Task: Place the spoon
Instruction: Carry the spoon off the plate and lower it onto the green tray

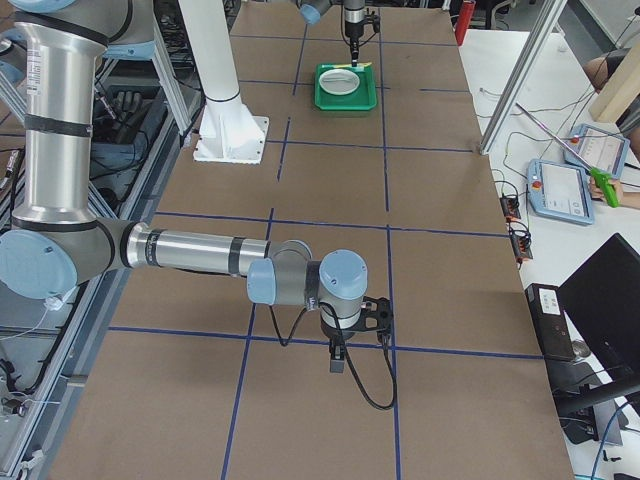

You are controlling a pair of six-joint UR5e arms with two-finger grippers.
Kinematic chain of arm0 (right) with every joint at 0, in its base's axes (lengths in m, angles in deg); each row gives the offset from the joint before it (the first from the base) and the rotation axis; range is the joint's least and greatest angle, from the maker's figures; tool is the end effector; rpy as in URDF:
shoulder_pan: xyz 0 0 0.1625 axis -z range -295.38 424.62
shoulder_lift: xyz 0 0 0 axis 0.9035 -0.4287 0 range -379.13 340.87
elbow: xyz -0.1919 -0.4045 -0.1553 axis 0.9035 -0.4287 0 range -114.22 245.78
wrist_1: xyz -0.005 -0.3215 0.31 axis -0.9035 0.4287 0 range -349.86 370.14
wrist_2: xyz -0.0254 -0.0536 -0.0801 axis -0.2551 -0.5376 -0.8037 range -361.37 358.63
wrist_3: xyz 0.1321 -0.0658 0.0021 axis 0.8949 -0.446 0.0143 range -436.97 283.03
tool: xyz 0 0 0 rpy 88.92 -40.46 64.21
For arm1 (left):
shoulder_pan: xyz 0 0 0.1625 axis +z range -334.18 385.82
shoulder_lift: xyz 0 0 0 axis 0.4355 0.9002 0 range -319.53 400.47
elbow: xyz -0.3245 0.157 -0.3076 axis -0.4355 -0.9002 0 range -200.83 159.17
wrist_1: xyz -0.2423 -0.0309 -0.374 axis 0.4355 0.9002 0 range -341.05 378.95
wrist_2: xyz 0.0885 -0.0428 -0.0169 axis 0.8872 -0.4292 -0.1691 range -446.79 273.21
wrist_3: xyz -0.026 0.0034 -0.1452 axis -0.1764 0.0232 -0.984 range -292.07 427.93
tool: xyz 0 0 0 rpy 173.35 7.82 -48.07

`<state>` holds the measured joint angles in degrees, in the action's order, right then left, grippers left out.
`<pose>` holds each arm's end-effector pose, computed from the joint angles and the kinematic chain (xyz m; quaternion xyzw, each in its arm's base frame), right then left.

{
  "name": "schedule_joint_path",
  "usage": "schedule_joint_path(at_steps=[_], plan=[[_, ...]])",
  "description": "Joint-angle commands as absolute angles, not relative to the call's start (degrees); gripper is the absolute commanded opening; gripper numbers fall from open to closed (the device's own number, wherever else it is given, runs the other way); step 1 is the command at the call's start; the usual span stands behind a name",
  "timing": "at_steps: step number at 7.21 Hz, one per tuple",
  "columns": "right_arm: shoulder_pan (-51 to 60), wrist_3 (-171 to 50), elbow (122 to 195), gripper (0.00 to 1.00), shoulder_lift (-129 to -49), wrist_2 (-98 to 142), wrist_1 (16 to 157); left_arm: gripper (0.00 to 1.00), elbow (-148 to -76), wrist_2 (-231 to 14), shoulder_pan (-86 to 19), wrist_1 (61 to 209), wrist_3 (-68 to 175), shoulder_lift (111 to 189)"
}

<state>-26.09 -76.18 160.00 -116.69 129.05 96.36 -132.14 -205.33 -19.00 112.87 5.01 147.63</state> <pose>0.0434 -0.4632 0.7687 0.0033 -0.3455 0.0110 0.9383 0.4059 -0.4919 0.3786 0.0196 0.4184 -0.0513 0.9066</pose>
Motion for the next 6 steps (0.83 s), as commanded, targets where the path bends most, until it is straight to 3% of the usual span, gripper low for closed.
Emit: schedule_joint_path(at_steps=[1,4,6], plan=[[-26.1,-76.2,160.0,1.00,-116.7,129.1,96.4,0.00,-130.9,-205.2,-16.5,112.8,1.8,150.1],[-26.1,-76.2,160.0,1.00,-116.7,129.1,96.4,0.00,-122.6,-204.9,-14.0,118.8,0.7,151.3],[-26.1,-76.3,160.0,1.00,-116.7,129.1,96.4,0.00,-120.9,-204.8,-11.5,120.7,-0.7,151.3]])
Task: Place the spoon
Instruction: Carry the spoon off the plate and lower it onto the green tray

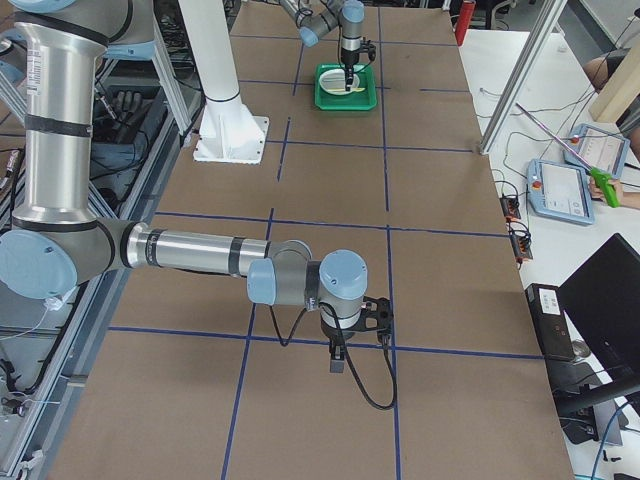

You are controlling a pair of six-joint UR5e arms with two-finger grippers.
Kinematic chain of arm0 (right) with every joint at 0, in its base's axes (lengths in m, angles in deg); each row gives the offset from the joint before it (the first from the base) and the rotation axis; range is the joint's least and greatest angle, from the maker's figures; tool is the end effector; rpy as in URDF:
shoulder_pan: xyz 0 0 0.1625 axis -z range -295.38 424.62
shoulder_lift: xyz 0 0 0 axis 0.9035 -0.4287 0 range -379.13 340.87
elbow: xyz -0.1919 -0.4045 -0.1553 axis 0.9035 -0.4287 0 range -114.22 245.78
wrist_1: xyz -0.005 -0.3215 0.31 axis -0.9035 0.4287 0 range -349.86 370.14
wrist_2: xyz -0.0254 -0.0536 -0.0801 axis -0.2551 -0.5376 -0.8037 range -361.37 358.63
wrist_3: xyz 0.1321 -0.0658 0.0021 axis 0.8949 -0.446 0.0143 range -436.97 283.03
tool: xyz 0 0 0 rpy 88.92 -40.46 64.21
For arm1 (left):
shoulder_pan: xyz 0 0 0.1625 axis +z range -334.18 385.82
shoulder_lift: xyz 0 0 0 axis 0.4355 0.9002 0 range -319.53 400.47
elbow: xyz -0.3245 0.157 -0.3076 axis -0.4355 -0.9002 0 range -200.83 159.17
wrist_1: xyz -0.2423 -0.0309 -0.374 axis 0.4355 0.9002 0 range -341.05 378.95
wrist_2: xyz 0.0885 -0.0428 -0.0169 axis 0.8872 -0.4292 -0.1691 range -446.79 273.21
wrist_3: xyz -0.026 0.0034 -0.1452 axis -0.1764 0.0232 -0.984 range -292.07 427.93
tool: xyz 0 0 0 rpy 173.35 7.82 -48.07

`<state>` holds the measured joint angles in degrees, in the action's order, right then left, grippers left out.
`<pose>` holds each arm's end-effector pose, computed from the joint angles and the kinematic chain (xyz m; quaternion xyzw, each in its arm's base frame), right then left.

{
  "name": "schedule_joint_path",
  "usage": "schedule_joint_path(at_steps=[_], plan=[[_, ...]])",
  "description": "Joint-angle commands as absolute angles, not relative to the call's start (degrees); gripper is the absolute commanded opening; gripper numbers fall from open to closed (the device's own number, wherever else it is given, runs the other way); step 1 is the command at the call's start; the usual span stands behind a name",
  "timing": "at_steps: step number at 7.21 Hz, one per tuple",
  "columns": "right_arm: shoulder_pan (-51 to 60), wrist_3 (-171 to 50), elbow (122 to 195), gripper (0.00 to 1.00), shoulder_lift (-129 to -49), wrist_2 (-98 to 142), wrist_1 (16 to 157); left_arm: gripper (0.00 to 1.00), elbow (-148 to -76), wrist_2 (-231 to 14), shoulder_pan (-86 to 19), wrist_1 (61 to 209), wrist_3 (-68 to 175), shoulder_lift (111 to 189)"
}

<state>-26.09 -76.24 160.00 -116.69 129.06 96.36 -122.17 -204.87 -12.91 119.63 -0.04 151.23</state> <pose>0.0434 -0.4632 0.7687 0.0034 -0.3456 0.0105 0.9383 0.4989 -0.4820 0.4069 -0.0160 0.4193 -0.0436 0.9066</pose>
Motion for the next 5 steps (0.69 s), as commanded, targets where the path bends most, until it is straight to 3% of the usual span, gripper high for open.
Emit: schedule_joint_path(at_steps=[1,5], plan=[[-26.1,-76.2,160.0,1.00,-116.7,129.1,96.4,0.00,-120.5,-204.7,-10.4,120.8,-0.7,151.3],[-26.1,-76.2,160.0,1.00,-116.7,129.1,96.4,0.00,-119.4,-204.7,-9.9,120.9,-0.6,151.9]])
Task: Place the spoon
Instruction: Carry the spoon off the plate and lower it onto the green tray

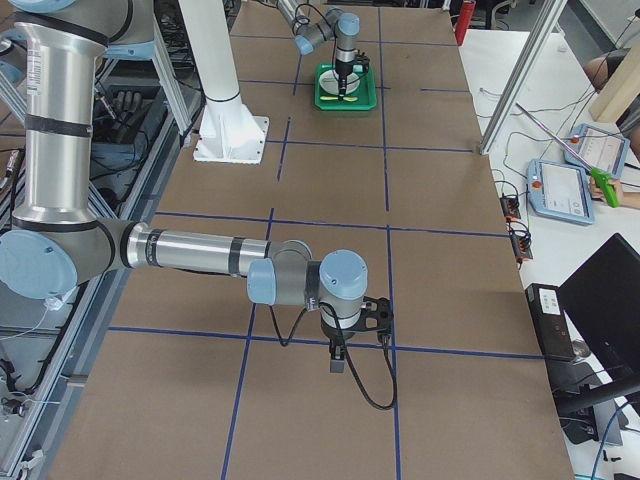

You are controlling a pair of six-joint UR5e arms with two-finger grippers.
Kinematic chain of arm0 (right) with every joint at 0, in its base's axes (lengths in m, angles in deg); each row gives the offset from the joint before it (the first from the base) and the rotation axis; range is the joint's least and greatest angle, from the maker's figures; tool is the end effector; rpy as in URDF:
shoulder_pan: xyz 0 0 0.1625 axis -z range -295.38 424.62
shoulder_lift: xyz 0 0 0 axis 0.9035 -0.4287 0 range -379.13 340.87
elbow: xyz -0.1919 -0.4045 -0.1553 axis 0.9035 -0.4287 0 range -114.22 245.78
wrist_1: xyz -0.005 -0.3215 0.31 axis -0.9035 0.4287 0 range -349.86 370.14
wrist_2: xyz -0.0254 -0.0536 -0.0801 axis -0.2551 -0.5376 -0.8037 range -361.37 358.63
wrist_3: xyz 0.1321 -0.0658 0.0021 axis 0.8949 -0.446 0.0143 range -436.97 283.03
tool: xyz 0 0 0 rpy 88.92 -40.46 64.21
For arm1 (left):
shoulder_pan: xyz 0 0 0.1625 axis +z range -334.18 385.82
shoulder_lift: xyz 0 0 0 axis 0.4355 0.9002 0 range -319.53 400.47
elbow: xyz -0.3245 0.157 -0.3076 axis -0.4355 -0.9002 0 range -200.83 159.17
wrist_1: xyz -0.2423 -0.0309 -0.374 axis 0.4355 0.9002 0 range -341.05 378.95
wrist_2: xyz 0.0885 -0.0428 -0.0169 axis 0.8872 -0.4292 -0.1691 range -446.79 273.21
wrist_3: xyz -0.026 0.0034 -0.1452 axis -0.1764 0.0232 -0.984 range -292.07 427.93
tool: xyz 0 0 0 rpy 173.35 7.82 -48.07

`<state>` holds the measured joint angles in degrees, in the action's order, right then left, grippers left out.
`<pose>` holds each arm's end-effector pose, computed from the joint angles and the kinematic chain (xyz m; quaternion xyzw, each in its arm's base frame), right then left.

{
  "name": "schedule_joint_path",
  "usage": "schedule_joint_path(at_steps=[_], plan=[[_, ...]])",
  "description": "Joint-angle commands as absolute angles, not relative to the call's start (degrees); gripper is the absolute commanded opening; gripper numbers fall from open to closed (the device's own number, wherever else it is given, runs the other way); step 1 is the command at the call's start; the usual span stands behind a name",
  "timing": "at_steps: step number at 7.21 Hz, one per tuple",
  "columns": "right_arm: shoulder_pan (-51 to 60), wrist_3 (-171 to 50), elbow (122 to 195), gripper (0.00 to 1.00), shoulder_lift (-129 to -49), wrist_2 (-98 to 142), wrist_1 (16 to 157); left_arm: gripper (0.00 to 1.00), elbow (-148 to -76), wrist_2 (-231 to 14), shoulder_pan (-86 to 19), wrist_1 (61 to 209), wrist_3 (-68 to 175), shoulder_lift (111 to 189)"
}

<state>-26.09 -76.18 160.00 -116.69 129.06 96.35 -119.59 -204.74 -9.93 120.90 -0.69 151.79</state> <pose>0.0434 -0.4632 0.7687 0.0033 -0.3456 0.0109 0.9383 0.5327 -0.4625 0.4204 -0.0317 0.4133 -0.0274 0.9096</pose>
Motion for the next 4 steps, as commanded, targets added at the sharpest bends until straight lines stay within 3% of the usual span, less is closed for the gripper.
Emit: schedule_joint_path(at_steps=[1,3,4], plan=[[-26.1,-76.2,160.0,1.00,-116.7,129.1,96.4,0.00,-119.4,-204.7,-9.9,120.9,-0.5,151.8],[-26.1,-76.2,160.0,1.00,-116.7,129.1,96.4,0.00,-119.1,-204.7,-10.0,121.7,0.0,151.7],[-26.1,-76.2,160.0,1.00,-116.7,129.1,96.4,0.49,-119.0,-203.8,-10.0,122.1,0.5,151.7]])
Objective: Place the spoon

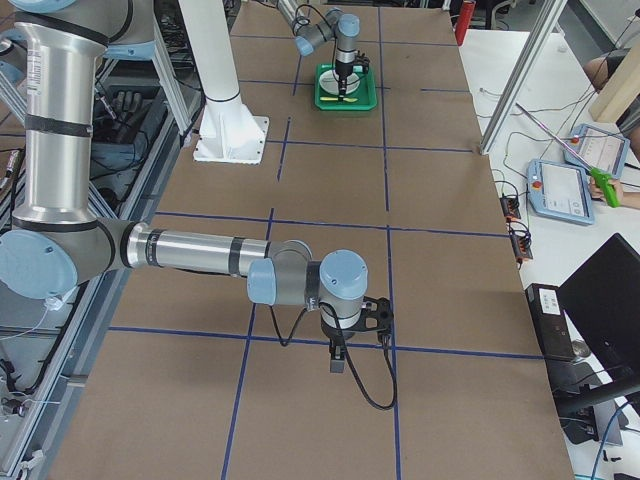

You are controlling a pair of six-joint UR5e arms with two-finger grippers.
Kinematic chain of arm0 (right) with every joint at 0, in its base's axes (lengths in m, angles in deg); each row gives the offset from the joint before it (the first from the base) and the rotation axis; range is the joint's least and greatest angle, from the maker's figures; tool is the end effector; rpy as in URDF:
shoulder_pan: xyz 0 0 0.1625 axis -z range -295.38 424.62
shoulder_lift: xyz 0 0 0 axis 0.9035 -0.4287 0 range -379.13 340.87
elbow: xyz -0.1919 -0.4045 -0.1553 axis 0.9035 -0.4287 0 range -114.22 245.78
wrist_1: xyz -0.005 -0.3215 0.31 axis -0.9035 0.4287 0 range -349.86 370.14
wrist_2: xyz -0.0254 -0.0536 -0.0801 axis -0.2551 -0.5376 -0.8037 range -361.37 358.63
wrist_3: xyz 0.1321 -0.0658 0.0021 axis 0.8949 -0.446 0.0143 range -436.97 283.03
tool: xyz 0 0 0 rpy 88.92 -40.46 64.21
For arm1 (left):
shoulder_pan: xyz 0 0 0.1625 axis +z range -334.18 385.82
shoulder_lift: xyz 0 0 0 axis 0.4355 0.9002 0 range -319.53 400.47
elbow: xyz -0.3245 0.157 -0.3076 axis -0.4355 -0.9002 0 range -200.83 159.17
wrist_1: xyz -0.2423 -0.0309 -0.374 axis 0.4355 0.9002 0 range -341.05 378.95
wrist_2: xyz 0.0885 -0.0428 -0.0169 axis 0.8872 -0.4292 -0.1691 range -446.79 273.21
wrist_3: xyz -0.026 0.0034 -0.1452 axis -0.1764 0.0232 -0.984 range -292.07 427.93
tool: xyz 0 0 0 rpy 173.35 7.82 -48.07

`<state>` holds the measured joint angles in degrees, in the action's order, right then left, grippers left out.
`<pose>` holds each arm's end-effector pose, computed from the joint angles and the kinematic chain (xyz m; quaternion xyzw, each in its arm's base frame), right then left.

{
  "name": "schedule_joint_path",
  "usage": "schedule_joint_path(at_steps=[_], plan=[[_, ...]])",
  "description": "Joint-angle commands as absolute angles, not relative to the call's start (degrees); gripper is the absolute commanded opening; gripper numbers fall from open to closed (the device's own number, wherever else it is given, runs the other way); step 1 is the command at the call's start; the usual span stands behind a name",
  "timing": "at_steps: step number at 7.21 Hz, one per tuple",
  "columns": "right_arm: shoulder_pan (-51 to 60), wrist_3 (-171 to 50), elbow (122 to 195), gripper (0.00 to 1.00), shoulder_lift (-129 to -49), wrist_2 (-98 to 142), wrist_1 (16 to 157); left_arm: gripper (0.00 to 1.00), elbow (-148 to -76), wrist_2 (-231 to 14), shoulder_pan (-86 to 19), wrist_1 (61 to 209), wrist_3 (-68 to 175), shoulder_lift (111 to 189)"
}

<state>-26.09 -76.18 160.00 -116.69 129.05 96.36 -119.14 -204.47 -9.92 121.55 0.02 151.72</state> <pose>0.0434 -0.4632 0.7687 0.0033 -0.3455 0.0110 0.9383 0.5338 -0.4639 0.4238 -0.0266 0.4135 -0.0222 0.9099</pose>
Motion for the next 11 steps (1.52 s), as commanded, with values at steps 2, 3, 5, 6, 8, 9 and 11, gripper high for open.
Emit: schedule_joint_path(at_steps=[2,3,5,6,8,9,11], plan=[[-26.1,-76.2,160.0,1.00,-116.7,129.1,96.4,1.00,-119.2,-203.3,-10.1,122.1,0.5,151.7],[-26.1,-76.2,160.0,1.00,-116.7,129.1,96.4,1.00,-119.7,-202.9,-10.5,122.1,0.5,151.7],[-26.1,-76.2,160.0,1.00,-116.7,129.1,96.4,1.00,-123.5,-203.3,-14.0,121.0,2.0,151.1],[-26.1,-76.2,160.0,1.00,-116.7,129.1,96.4,1.00,-127.6,-203.6,-17.0,117.1,8.2,151.0],[-26.1,-76.2,160.0,1.00,-116.7,129.1,96.4,1.00,-136.2,-203.6,-21.2,108.4,13.9,150.9],[-26.1,-76.2,160.0,1.00,-116.7,129.1,96.4,1.00,-138.0,-203.7,-24.8,107.0,14.9,150.3],[-26.1,-76.3,160.0,1.00,-116.7,129.1,96.4,1.00,-138.9,-203.8,-27.8,106.9,25.2,146.0]])
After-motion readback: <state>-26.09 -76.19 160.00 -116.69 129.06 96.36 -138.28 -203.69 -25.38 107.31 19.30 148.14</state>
